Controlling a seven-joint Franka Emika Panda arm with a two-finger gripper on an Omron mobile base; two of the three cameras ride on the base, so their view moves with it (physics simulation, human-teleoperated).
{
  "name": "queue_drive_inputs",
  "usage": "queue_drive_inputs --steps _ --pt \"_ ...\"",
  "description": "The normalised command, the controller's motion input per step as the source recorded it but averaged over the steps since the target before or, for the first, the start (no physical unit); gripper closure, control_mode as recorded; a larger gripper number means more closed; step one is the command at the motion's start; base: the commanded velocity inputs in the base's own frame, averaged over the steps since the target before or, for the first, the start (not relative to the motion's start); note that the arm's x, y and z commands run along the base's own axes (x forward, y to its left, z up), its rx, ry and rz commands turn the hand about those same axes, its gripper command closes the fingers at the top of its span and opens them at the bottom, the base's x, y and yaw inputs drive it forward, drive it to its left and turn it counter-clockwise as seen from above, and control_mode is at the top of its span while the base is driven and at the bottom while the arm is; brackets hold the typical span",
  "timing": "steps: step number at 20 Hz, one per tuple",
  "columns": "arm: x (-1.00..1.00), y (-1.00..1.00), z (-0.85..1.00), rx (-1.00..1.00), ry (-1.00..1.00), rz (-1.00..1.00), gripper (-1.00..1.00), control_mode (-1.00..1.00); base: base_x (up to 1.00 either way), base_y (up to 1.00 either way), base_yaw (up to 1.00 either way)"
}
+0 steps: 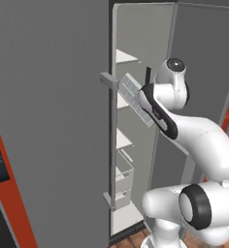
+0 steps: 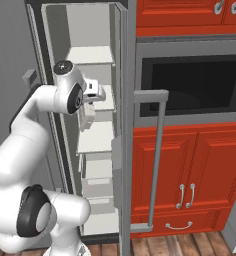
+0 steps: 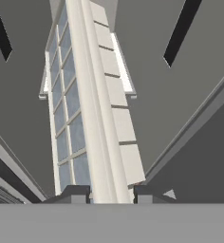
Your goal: The ice cube tray has been filled with water. Take the tray and place it in the freezer to make ice. Close the freezer door after placing the tray.
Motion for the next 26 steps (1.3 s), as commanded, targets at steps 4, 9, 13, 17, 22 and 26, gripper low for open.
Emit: queue_drive_inputs --steps 4,9,13,17,22,26 --pt "0.01 0.00 -0.36 -0.04 0.00 0.00 1.00 -1.00 0.00 0.00 0.00" --pt "0.15 0.00 -0.13 -0.01 0.00 0.01 1.00 -1.00 0.00 0.00 0.00" --pt "0.30 0.00 0.00 0.00 -0.01 0.04 1.00 -1.00 0.00 0.00 0.00" --pt "0.43 0.00 0.00 0.00 -0.02 0.09 1.00 -1.00 0.00 0.00 0.00" --pt "0.38 0.00 0.00 0.00 0.00 0.09 1.00 -1.00 0.00 0.00 0.00" --pt "0.37 0.00 0.00 0.00 0.00 0.07 1.00 -1.00 0.00 0.00 0.00"
